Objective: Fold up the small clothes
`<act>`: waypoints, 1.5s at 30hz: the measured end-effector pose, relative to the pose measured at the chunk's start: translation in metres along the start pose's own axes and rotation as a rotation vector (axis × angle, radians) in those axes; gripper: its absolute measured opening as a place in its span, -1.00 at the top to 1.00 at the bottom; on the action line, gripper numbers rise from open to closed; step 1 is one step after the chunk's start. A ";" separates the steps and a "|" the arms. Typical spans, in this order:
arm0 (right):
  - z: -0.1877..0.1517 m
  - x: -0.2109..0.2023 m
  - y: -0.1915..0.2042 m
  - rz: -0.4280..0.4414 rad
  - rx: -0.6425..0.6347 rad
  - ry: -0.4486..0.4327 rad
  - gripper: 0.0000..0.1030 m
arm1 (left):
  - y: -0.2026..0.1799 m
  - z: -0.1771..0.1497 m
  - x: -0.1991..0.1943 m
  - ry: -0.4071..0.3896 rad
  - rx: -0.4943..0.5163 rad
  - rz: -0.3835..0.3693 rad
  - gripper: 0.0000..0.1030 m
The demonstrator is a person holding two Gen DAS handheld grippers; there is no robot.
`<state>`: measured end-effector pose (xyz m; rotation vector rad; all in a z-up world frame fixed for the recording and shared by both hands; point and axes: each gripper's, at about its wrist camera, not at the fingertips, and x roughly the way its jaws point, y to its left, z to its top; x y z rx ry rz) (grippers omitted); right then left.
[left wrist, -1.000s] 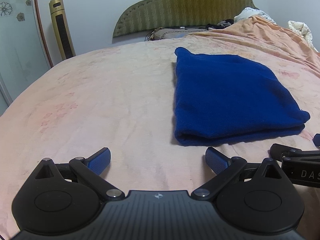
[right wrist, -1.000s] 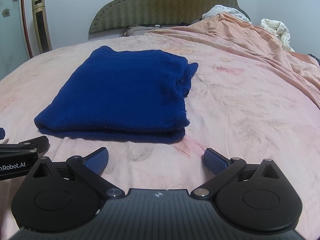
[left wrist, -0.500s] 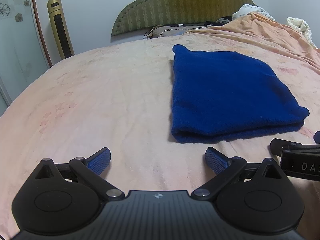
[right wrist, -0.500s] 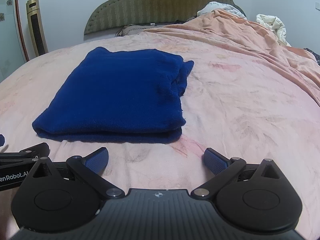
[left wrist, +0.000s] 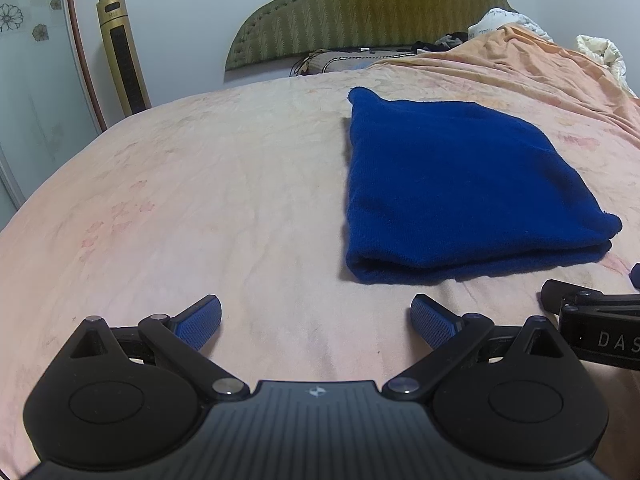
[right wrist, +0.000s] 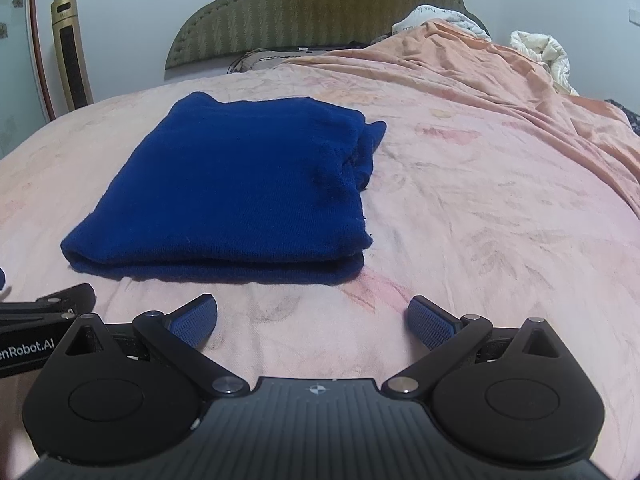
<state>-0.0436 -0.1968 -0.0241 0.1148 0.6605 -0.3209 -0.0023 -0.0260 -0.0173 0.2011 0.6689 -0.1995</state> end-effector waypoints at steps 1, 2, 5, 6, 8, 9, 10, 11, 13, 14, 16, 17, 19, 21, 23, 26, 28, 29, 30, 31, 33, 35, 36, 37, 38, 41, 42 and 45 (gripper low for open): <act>0.000 0.000 0.001 -0.002 -0.003 -0.001 -1.00 | 0.000 0.000 0.000 0.001 -0.001 0.000 -0.98; 0.000 0.000 0.001 -0.003 -0.004 -0.001 -1.00 | 0.000 0.000 0.000 0.001 -0.001 0.000 -0.98; -0.001 0.000 0.001 0.000 0.000 -0.001 -1.00 | 0.000 0.000 0.000 0.000 0.000 0.001 -0.98; -0.001 0.000 0.001 0.001 0.000 -0.001 -1.00 | 0.000 0.000 0.000 0.000 0.001 0.002 -0.98; -0.001 0.000 0.001 0.000 -0.002 -0.001 -1.00 | 0.000 0.000 0.000 0.001 0.002 0.002 -0.98; -0.001 0.000 0.000 0.000 -0.003 -0.002 -1.00 | 0.000 0.000 0.000 0.001 0.002 0.002 -0.98; -0.001 -0.001 0.000 0.001 -0.005 -0.003 -1.00 | 0.000 0.000 0.000 0.001 0.001 0.002 -0.98; -0.001 -0.001 0.001 0.002 -0.006 -0.004 -1.00 | 0.000 0.000 0.000 0.001 0.001 0.002 -0.98; -0.002 -0.002 0.000 0.004 -0.008 -0.005 -1.00 | 0.000 -0.001 0.000 0.002 0.002 0.002 -0.98; -0.002 -0.002 0.000 0.005 -0.008 -0.005 -1.00 | -0.001 0.000 0.000 0.002 0.002 0.003 -0.98; -0.002 -0.002 0.001 0.006 -0.009 -0.005 -1.00 | -0.001 0.000 0.000 0.002 0.004 0.004 -0.98; -0.002 -0.002 0.001 0.006 -0.007 -0.005 -1.00 | -0.001 -0.001 0.000 0.002 0.005 0.006 -0.98; -0.002 -0.002 0.001 0.005 -0.010 -0.004 -1.00 | -0.001 -0.001 0.000 0.002 0.005 0.005 -0.98; -0.002 -0.002 0.000 0.005 -0.009 -0.005 -1.00 | -0.001 -0.001 0.000 0.002 0.004 0.004 -0.98; -0.002 -0.002 0.001 0.005 -0.010 -0.004 -1.00 | -0.001 -0.001 0.000 0.003 0.002 0.004 -0.98; -0.002 -0.002 0.001 0.004 -0.011 -0.005 -1.00 | -0.002 -0.001 0.000 0.003 0.002 0.002 -0.98; -0.002 -0.002 0.001 0.005 -0.010 -0.004 -1.00 | -0.002 -0.001 0.000 0.002 0.002 0.003 -0.98; -0.002 -0.002 0.001 0.005 -0.010 -0.004 -1.00 | -0.002 -0.001 0.000 0.002 0.003 0.003 -0.98; -0.002 -0.002 0.001 0.003 -0.012 -0.004 -1.00 | -0.002 -0.001 0.000 0.001 0.004 0.003 -0.98; -0.002 -0.002 0.001 0.003 -0.012 -0.004 -1.00 | -0.002 -0.002 0.000 0.002 0.004 0.003 -0.98; -0.002 -0.002 0.001 0.004 -0.012 -0.005 -1.00 | -0.002 -0.002 0.000 0.003 0.003 0.003 -0.98; -0.002 -0.002 0.001 0.004 -0.012 -0.004 -1.00 | -0.002 -0.002 0.000 0.004 0.002 0.002 -0.98; -0.002 -0.002 0.001 0.004 -0.011 -0.004 -1.00 | -0.002 -0.002 0.000 0.003 0.003 0.003 -0.98; -0.002 -0.002 0.001 0.004 -0.011 -0.004 -1.00 | -0.002 -0.002 0.000 0.003 0.003 0.003 -0.98; -0.002 -0.002 0.001 0.004 -0.012 -0.004 -1.00 | -0.002 -0.002 0.000 0.003 0.004 0.004 -0.98; -0.002 -0.002 0.001 0.004 -0.012 -0.005 -1.00 | -0.002 -0.002 0.000 0.003 0.008 0.006 -0.98; -0.002 -0.002 0.001 0.004 -0.012 -0.004 -1.00 | -0.002 -0.002 0.000 0.003 0.008 0.006 -0.98; -0.002 -0.002 0.001 0.004 -0.012 -0.004 -1.00 | -0.003 -0.002 0.000 0.004 0.009 0.007 -0.98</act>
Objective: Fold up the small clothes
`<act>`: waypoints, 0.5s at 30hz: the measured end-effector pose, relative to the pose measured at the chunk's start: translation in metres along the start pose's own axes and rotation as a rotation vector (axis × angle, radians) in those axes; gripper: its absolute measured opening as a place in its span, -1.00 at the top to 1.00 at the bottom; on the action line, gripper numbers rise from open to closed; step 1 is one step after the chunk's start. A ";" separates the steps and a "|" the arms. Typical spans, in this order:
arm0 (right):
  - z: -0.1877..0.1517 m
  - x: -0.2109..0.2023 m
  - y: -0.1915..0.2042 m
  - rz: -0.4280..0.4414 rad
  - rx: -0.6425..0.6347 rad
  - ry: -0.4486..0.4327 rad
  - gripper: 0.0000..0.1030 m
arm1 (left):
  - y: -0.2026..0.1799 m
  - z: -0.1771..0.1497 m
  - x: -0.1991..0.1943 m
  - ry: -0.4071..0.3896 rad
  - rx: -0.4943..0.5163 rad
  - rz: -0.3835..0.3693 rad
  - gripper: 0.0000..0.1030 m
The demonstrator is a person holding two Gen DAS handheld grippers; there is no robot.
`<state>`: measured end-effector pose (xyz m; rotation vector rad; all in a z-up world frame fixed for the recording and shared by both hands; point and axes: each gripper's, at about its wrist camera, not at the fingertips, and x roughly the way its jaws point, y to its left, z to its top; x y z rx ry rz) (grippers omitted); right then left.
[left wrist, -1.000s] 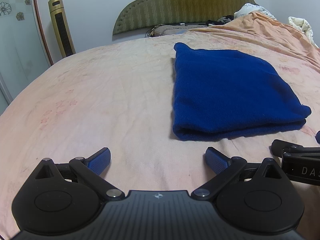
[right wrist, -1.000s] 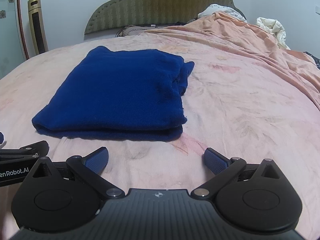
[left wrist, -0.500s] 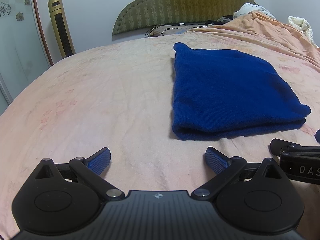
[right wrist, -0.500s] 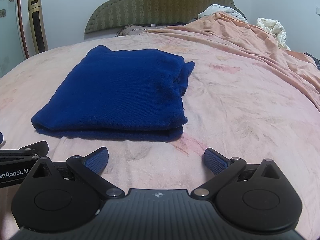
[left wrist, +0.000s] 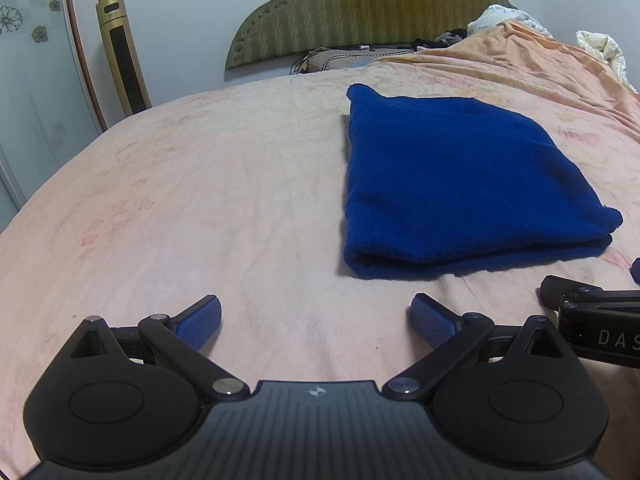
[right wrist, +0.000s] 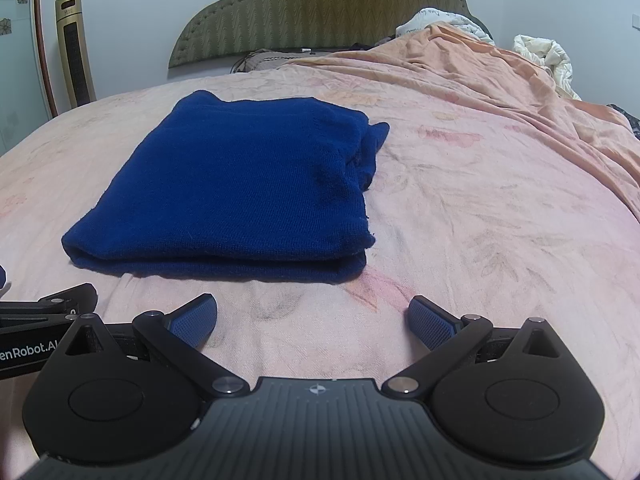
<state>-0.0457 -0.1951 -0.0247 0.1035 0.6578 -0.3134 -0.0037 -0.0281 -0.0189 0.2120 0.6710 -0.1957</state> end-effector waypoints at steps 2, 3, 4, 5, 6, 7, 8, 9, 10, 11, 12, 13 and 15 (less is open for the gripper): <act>0.000 0.000 0.000 0.000 0.000 0.000 -1.00 | 0.000 0.000 0.000 0.000 0.001 0.001 -0.98; 0.000 0.000 0.000 0.000 0.000 0.000 -1.00 | 0.000 0.000 0.000 0.000 0.002 0.000 -0.98; 0.000 0.000 0.000 0.001 0.001 -0.001 -1.00 | 0.000 0.000 0.000 0.000 0.003 0.000 -0.98; 0.000 0.000 0.000 0.002 0.003 -0.002 -1.00 | 0.000 0.000 0.000 0.000 0.003 0.000 -0.98; 0.000 0.000 0.000 0.003 0.005 -0.003 -1.00 | 0.000 0.000 0.000 0.000 0.003 0.000 -0.98; 0.000 0.000 0.000 0.004 0.006 -0.003 -1.00 | 0.000 0.000 0.000 0.000 0.003 0.000 -0.98; 0.000 0.000 0.000 0.004 0.005 -0.002 -1.00 | 0.000 0.000 0.000 0.000 0.003 0.000 -0.98; 0.000 0.000 0.000 0.004 0.006 -0.003 -1.00 | -0.001 0.000 0.000 0.001 0.003 -0.001 -0.98; 0.000 0.000 0.000 0.004 0.006 -0.003 -1.00 | -0.001 0.001 0.000 0.002 0.003 -0.001 -0.98; 0.000 0.000 0.000 0.004 0.005 -0.003 -1.00 | -0.001 0.001 0.000 0.003 0.002 -0.002 -0.98; 0.000 0.000 0.000 0.004 0.006 -0.003 -1.00 | -0.001 0.001 0.000 0.003 0.002 -0.002 -0.98; 0.000 0.000 0.000 0.004 0.006 -0.003 -1.00 | -0.001 0.001 0.000 0.002 0.003 -0.001 -0.98; 0.000 0.000 0.000 0.003 0.005 -0.003 -1.00 | -0.001 0.001 0.000 0.002 0.002 -0.001 -0.98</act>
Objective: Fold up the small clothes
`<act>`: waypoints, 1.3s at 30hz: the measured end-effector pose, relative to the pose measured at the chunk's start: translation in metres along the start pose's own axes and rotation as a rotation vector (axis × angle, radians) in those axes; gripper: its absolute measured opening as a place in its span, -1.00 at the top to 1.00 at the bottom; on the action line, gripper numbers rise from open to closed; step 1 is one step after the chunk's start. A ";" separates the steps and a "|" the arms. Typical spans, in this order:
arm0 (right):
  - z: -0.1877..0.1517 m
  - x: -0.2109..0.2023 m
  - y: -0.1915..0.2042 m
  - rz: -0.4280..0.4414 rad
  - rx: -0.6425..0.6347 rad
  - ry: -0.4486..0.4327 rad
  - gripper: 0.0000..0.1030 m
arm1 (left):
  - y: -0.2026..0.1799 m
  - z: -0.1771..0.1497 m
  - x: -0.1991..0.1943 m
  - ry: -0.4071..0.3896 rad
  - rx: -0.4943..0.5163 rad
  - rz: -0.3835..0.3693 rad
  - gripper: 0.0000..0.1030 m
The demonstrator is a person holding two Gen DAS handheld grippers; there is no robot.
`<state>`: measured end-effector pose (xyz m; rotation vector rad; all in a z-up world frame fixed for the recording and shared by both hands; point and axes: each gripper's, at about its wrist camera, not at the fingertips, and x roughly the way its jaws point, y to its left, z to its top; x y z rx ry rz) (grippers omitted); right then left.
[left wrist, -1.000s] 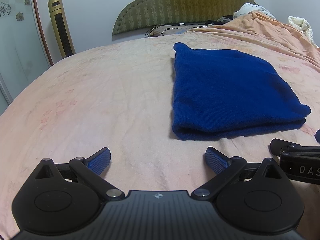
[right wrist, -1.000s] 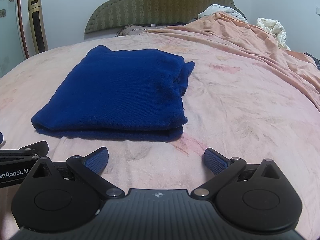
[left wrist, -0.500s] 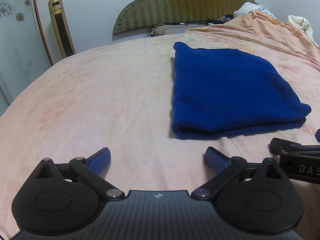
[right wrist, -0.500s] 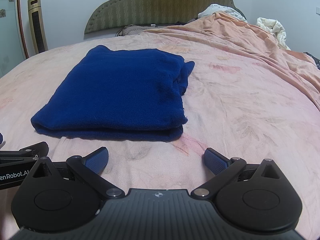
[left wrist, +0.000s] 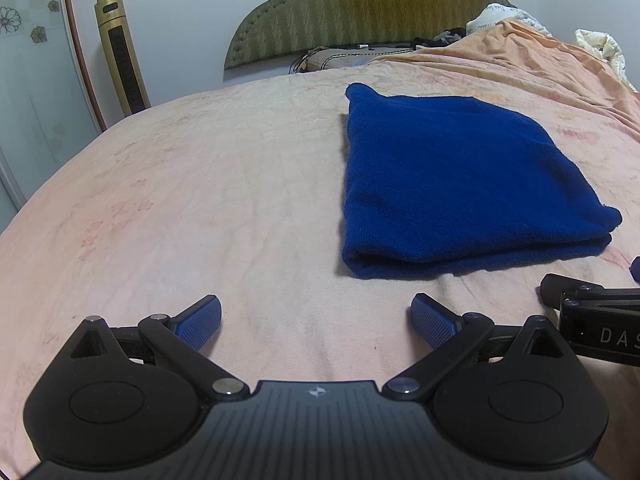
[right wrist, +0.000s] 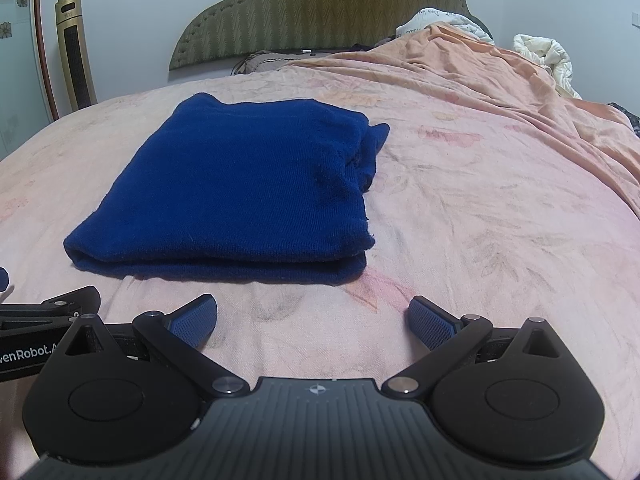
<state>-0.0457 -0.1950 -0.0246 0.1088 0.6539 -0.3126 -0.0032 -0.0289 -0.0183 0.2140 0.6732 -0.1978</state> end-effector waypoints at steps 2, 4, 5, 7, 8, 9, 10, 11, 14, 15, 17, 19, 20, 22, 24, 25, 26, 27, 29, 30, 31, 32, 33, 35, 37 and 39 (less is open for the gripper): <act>0.000 0.000 0.000 0.000 0.000 0.000 -1.00 | 0.000 0.000 0.000 0.001 0.000 0.000 -0.98; 0.000 0.000 0.000 0.000 0.001 0.000 -1.00 | 0.000 0.000 0.000 0.001 -0.001 -0.001 -0.98; 0.000 0.000 0.000 0.000 0.000 0.000 -1.00 | 0.000 0.000 0.000 0.001 0.000 0.000 -0.98; 0.000 0.000 0.000 0.001 0.000 0.000 -1.00 | 0.000 0.000 0.000 0.001 0.000 0.000 -0.98; 0.000 0.000 0.000 0.001 0.001 0.000 -1.00 | 0.000 -0.001 0.000 0.001 0.001 0.001 -0.98; 0.000 0.000 0.000 0.001 0.000 0.000 -1.00 | -0.001 -0.001 0.000 0.001 0.002 0.002 -0.98; 0.000 0.000 -0.001 0.001 0.001 0.000 -1.00 | -0.001 -0.001 0.000 0.001 0.004 0.003 -0.98; 0.000 0.000 0.000 0.001 0.000 0.000 -1.00 | -0.001 -0.001 0.000 0.001 0.004 0.004 -0.98; 0.000 0.000 0.000 0.001 0.000 0.000 -1.00 | -0.001 -0.001 0.000 0.001 0.003 0.003 -0.98; 0.000 0.000 0.000 0.001 0.000 0.000 -1.00 | -0.001 -0.001 -0.001 0.002 0.003 0.003 -0.98; 0.000 0.000 0.000 0.001 0.001 0.000 -1.00 | -0.001 -0.001 0.000 0.001 0.003 0.003 -0.98; 0.000 0.000 0.000 0.001 0.000 0.000 -1.00 | -0.001 -0.001 0.000 0.001 0.004 0.003 -0.98; 0.000 0.000 0.000 0.001 0.000 0.000 -1.00 | -0.001 -0.001 -0.001 0.001 0.005 0.003 -0.98; 0.000 0.000 0.000 0.001 0.001 0.000 -1.00 | 0.000 -0.001 -0.001 0.000 0.002 0.003 -0.98; 0.001 -0.002 -0.001 0.005 0.009 -0.001 -1.00 | 0.000 -0.001 -0.001 -0.001 -0.002 0.002 -0.98; 0.001 -0.004 -0.001 0.010 0.015 -0.002 -1.00 | 0.000 0.000 -0.001 0.001 -0.003 0.002 -0.98; 0.002 -0.005 -0.001 0.015 0.021 -0.001 -1.00 | 0.001 0.000 -0.002 0.001 -0.005 0.002 -0.98; 0.003 -0.007 -0.002 0.018 0.024 0.000 -0.99 | 0.002 0.000 -0.002 0.001 -0.007 0.003 -0.98; 0.006 -0.009 -0.002 0.023 0.031 0.002 -0.99 | 0.003 0.001 -0.004 0.000 -0.010 0.007 -0.98; 0.007 -0.011 -0.002 0.027 0.036 0.001 -0.99 | 0.003 0.002 -0.004 0.001 -0.011 0.008 -0.98; 0.007 -0.013 -0.002 0.031 0.040 0.000 -0.99 | 0.003 0.002 -0.005 0.001 -0.012 0.008 -0.98; 0.008 -0.014 -0.002 0.036 0.047 0.000 -0.99 | 0.004 0.003 -0.006 0.001 -0.013 0.008 -0.98; 0.010 -0.015 -0.002 0.039 0.051 0.002 -0.99 | 0.004 0.003 -0.006 0.001 -0.013 0.009 -0.98; 0.011 -0.016 -0.001 0.042 0.052 0.003 -0.99 | 0.004 0.002 -0.007 0.001 -0.009 0.011 -0.98; 0.011 -0.017 0.001 0.030 0.044 0.008 -0.99 | 0.004 0.002 -0.008 0.004 -0.006 0.012 -0.98; 0.011 -0.017 0.003 0.025 0.037 0.012 -0.99 | 0.004 0.003 -0.008 0.006 -0.006 0.011 -0.98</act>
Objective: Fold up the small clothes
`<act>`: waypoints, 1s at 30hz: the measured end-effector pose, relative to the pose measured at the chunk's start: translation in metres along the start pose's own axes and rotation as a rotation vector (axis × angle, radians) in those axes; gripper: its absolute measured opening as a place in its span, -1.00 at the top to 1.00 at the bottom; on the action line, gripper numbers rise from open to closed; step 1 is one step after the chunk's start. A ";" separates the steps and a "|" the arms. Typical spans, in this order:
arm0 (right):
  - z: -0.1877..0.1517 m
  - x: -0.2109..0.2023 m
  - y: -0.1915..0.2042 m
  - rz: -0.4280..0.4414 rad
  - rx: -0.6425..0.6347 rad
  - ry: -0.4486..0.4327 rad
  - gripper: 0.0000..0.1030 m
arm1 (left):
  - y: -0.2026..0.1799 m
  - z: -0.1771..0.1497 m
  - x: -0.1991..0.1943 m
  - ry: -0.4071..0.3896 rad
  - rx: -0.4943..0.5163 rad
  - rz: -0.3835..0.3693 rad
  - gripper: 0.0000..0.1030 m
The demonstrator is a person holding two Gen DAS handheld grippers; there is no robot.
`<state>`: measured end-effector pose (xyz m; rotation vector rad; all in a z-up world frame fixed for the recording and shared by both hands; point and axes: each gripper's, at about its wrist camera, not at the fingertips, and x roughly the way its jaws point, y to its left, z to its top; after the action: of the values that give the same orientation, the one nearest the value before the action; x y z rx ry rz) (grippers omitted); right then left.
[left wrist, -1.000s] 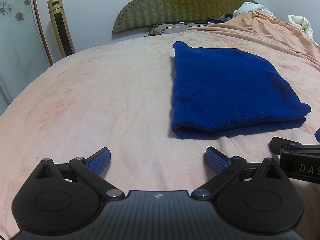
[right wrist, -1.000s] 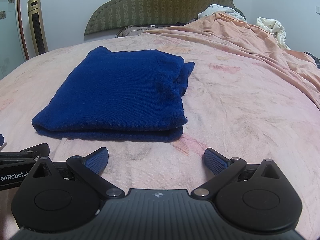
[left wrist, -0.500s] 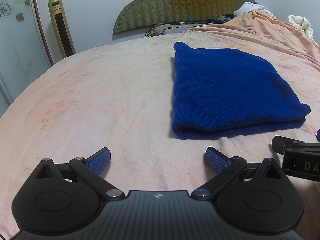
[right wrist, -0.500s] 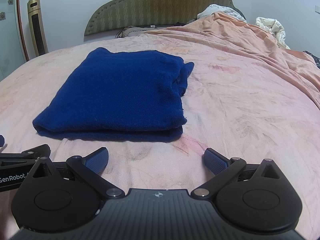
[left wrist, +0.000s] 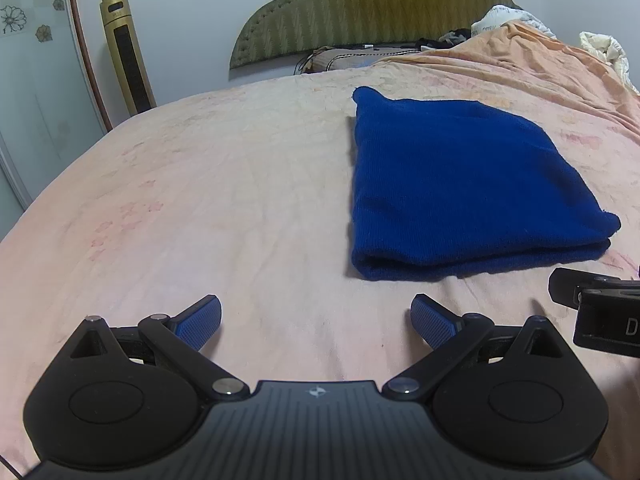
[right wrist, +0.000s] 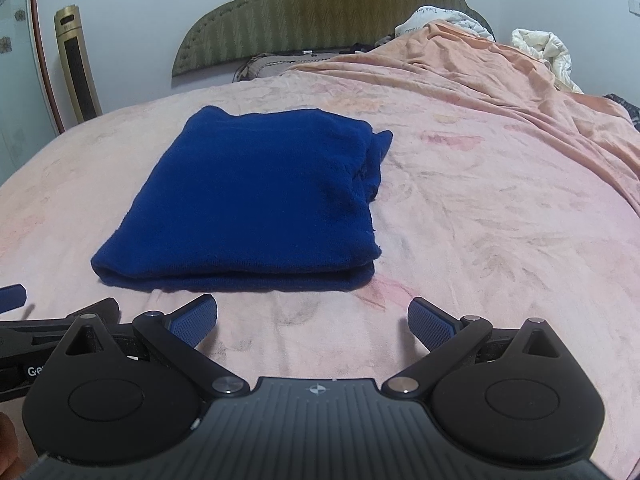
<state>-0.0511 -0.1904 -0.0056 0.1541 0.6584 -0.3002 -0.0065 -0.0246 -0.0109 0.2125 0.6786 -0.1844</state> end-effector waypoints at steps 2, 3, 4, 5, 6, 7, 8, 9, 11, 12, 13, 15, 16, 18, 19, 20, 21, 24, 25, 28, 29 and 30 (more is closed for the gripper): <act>0.000 0.000 0.000 0.004 0.004 0.003 -0.99 | 0.001 0.000 0.000 0.002 0.000 0.000 -0.98; 0.000 0.000 0.000 0.005 0.006 0.004 -0.99 | 0.001 0.000 -0.001 0.002 0.000 0.000 -0.98; 0.000 -0.001 0.000 0.006 0.007 0.004 -0.99 | 0.001 0.000 -0.001 0.002 0.001 -0.001 -0.98; 0.000 -0.001 0.000 0.004 0.005 0.003 -0.99 | 0.001 0.000 -0.001 0.002 0.000 0.000 -0.98; 0.000 -0.001 0.000 0.003 0.005 0.003 -0.99 | 0.001 0.000 -0.001 0.002 -0.001 0.000 -0.98; 0.000 -0.001 0.000 0.002 0.005 0.004 -0.99 | 0.001 0.000 -0.001 0.002 -0.002 -0.001 -0.98; -0.001 -0.001 -0.001 0.003 0.007 0.005 -0.99 | 0.001 0.000 -0.001 0.002 -0.002 -0.001 -0.98; -0.001 -0.001 -0.001 0.005 0.009 0.006 -0.99 | 0.000 0.000 -0.001 0.003 0.000 0.000 -0.98; -0.001 -0.001 -0.002 0.008 0.011 0.008 -0.99 | 0.000 0.000 -0.001 0.005 0.002 0.000 -0.98; -0.001 0.000 -0.002 0.009 0.010 0.009 -0.99 | 0.000 0.000 0.000 0.006 0.003 0.000 -0.98; -0.002 0.000 -0.001 0.009 0.008 0.009 -0.99 | -0.001 0.000 0.000 0.006 0.003 -0.001 -0.98; -0.002 0.000 -0.001 0.009 0.005 0.010 -0.99 | -0.001 0.000 0.000 0.006 0.003 0.000 -0.98; -0.002 0.000 0.000 0.010 0.004 0.010 -0.99 | -0.001 0.000 0.000 0.006 0.003 -0.001 -0.98; -0.003 -0.001 0.000 0.011 0.003 0.011 -0.99 | -0.001 0.000 0.000 0.007 0.003 -0.001 -0.98; -0.003 -0.001 0.000 0.011 0.003 0.010 -0.99 | -0.001 0.000 0.000 0.006 0.003 -0.001 -0.98; -0.003 0.000 0.000 0.011 0.003 0.009 -0.99 | -0.001 0.000 0.000 0.006 0.003 -0.001 -0.98; -0.003 -0.001 0.000 0.012 0.003 0.009 -0.99 | -0.001 0.000 0.000 0.007 0.003 -0.002 -0.98; -0.002 -0.001 0.000 0.012 0.000 0.009 -0.99 | -0.002 0.000 0.000 0.006 0.007 -0.002 -0.98; -0.002 -0.001 0.001 0.013 0.000 0.009 -0.99 | -0.003 0.000 0.000 0.006 0.008 -0.002 -0.98; -0.002 -0.001 0.001 0.015 -0.005 0.010 -0.99 | -0.003 0.001 -0.001 0.003 0.011 0.000 -0.98; -0.002 -0.001 0.001 0.015 -0.006 0.009 -0.99 | -0.004 0.001 -0.001 0.003 0.011 0.000 -0.98; -0.002 -0.001 0.001 0.015 -0.006 0.009 -0.99 | -0.003 0.000 -0.001 0.002 0.012 0.000 -0.98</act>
<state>-0.0527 -0.1884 -0.0063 0.1546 0.6670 -0.2829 -0.0078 -0.0275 -0.0101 0.2240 0.6800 -0.1887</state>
